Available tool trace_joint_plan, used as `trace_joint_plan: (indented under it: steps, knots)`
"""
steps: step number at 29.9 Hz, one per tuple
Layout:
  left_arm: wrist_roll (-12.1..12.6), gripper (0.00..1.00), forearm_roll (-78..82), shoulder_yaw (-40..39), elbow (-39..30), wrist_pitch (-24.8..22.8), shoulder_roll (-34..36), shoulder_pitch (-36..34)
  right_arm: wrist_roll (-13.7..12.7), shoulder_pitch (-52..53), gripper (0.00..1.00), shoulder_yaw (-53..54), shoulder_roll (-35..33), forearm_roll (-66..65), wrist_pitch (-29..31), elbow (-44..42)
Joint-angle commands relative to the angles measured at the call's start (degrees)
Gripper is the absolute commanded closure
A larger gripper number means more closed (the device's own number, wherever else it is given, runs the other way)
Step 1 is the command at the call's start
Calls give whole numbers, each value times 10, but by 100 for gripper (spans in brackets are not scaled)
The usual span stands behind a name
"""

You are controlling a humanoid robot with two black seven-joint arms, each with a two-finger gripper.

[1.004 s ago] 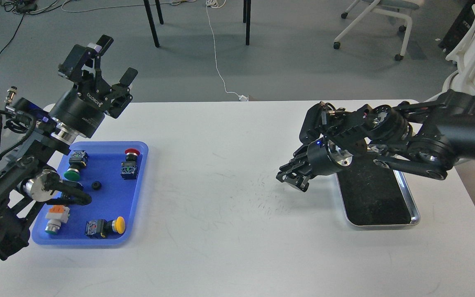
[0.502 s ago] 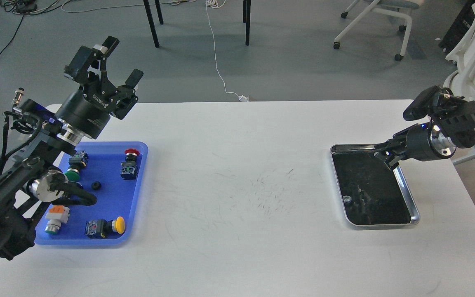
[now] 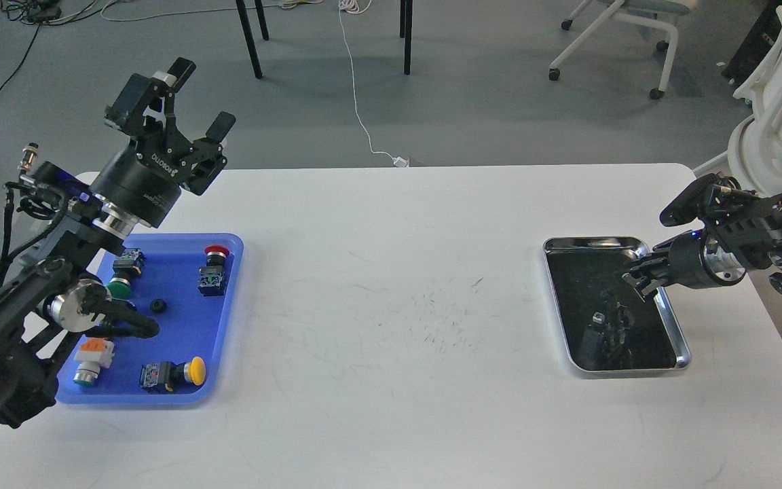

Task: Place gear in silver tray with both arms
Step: 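Move the gear with the right gripper into the silver tray, release, then withdraw the right arm and swing the left gripper over the blue tray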

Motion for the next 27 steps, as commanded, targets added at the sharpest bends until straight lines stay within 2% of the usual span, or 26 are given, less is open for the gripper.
trace_joint_plan:
  steps: [1,10,13,20,22,27]
  knots:
    - [0,2,0,0,-1,0,0,0,0,-7,76,1,8,0,-2,-13]
    - [0,2,0,0,-1,0,4,0,0,-11,72,4,31,14,-2,-13]
    - [0,2,0,0,-1,0,5,0,0,-12,63,3,32,19,-2,-10]
    - [0,2,0,0,-3,0,7,0,0,-9,13,10,18,33,-2,15]
    - [0,2,1,0,-8,1,9,0,0,0,7,31,-8,43,-2,40]
    - [0,2,8,9,-29,0,27,0,0,12,3,140,-89,108,2,121]
